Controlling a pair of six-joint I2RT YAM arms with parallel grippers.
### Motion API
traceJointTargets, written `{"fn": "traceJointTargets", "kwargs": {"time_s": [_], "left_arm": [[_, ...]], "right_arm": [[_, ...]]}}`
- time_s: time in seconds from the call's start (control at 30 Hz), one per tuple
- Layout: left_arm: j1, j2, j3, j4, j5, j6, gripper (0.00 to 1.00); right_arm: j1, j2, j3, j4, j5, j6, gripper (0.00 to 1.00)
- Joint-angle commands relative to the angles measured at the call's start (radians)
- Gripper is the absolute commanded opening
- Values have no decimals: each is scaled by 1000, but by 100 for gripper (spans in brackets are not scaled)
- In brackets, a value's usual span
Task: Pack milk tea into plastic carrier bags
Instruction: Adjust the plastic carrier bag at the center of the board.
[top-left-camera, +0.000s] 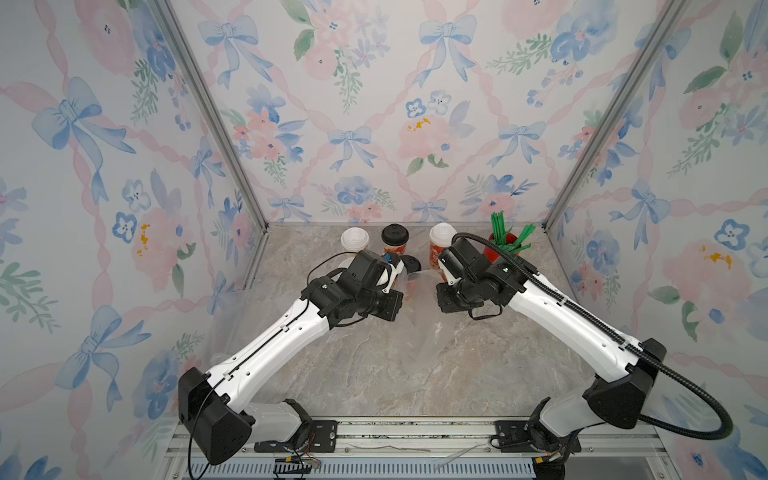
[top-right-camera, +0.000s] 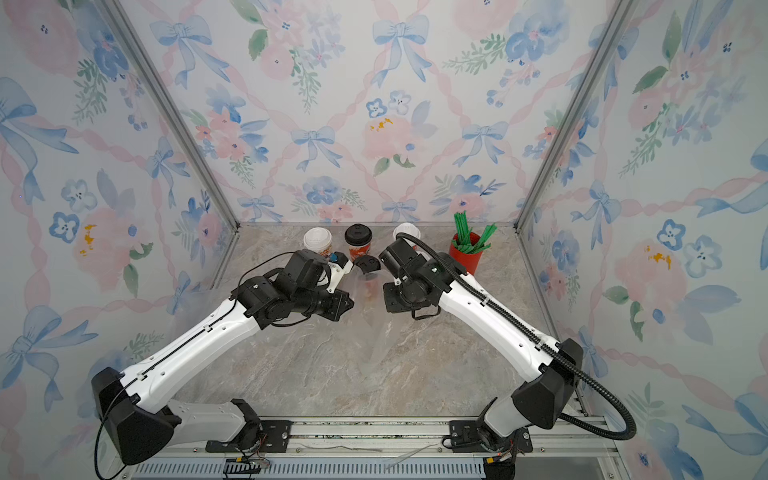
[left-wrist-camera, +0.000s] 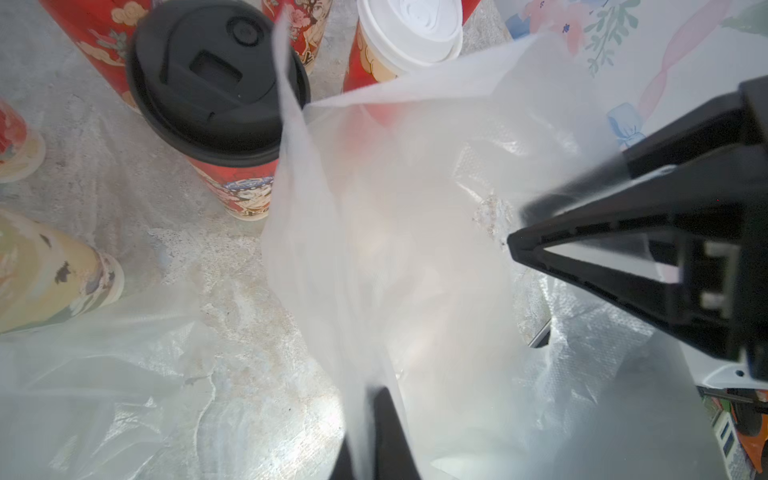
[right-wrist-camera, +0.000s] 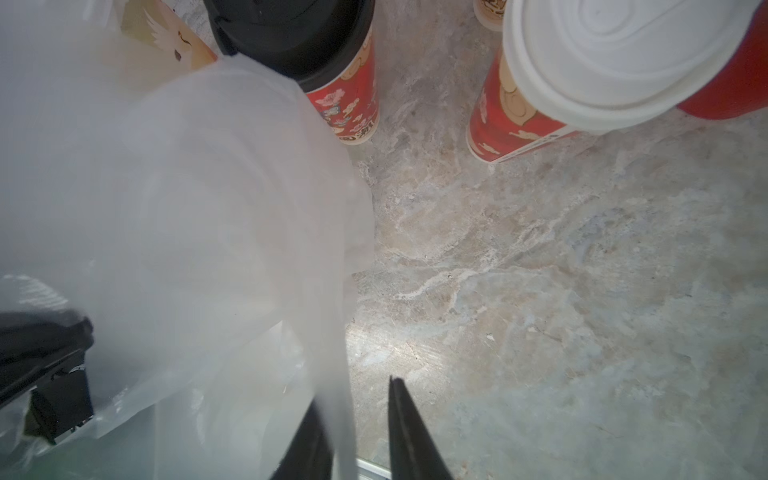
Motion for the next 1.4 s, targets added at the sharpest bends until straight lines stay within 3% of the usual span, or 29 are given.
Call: {"fn": "traceJointTargets", "kwargs": {"time_s": [0.0, 0.1, 0.17, 0.27, 0.47, 0.63, 0.77, 1.03, 1.2, 1.37], "left_arm": [[-2, 11, 27, 9, -25, -1, 38], [-3, 38, 17, 8, 1, 2, 58], [-4, 60, 9, 8, 15, 3, 64], [-11, 84, -5, 8, 16, 6, 66], [-18, 104, -40, 8, 26, 8, 54], [-21, 91, -51, 8, 23, 10, 36], [-22, 82, -67, 9, 8, 13, 23], [-18, 61, -89, 0, -89, 37, 6], [12, 58, -101, -43, -170, 54, 3], [54, 62, -82, -52, -141, 72, 4]], "right_arm": [[-6, -15, -10, 10, -35, -6, 20], [-6, -20, -31, 25, -67, -4, 24], [-3, -17, -33, 24, -81, 0, 25], [4, -14, -30, 23, -86, 5, 38], [36, -19, -16, 22, -86, 7, 58], [35, 37, -18, 13, -71, -3, 60], [24, 78, -29, 41, -83, -12, 50], [4, 66, -33, -19, 26, -7, 11], [-39, 9, -80, -41, 63, 6, 3], [-54, -1, -117, -10, 2, 0, 3]]}}
